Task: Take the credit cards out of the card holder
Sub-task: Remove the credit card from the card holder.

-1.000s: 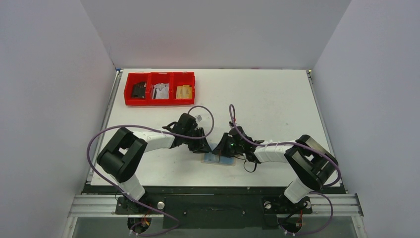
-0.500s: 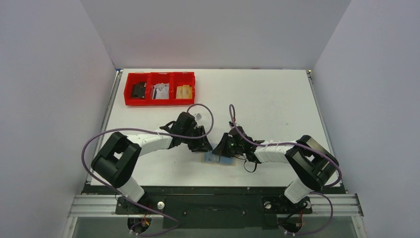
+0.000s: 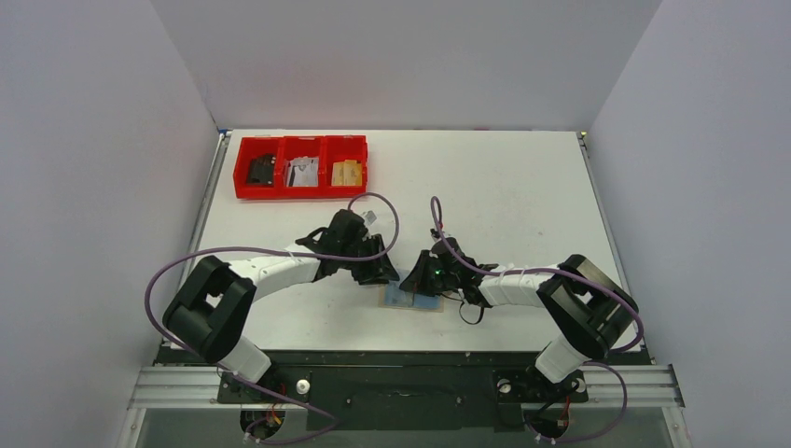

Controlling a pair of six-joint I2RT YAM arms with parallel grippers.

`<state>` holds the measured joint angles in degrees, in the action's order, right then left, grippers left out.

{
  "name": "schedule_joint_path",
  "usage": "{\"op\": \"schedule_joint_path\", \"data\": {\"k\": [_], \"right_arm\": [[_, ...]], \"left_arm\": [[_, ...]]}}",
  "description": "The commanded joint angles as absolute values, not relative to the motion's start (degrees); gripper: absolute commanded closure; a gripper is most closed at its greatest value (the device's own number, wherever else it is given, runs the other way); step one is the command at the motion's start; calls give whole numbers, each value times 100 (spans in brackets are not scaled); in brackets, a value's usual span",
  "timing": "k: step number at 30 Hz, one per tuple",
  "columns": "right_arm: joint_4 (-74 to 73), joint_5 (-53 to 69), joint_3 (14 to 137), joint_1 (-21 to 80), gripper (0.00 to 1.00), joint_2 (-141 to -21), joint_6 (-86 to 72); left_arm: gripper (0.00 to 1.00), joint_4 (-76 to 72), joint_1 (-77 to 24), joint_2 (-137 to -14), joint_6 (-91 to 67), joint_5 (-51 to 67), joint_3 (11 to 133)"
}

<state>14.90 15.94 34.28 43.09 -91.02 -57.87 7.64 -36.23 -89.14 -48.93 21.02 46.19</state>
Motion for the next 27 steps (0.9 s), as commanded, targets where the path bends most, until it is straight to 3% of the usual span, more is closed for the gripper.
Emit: {"op": "schedule_joint_path", "data": {"k": [1,12,27], "right_arm": [[1635,1630,3604,4284,100,-8840,-5689],[1600,1642,3603,4286,100,-8834,-5661],[1423,1546,3655,4287,100,-8778,-5596]], "left_arm": [[64,451,-3638,-9021,-5097,2179,4589],[65,-256,-3638,-9499,-5417,2365,4523],[93,-314,-3647,-9786,-5452,2300,4567]]}}
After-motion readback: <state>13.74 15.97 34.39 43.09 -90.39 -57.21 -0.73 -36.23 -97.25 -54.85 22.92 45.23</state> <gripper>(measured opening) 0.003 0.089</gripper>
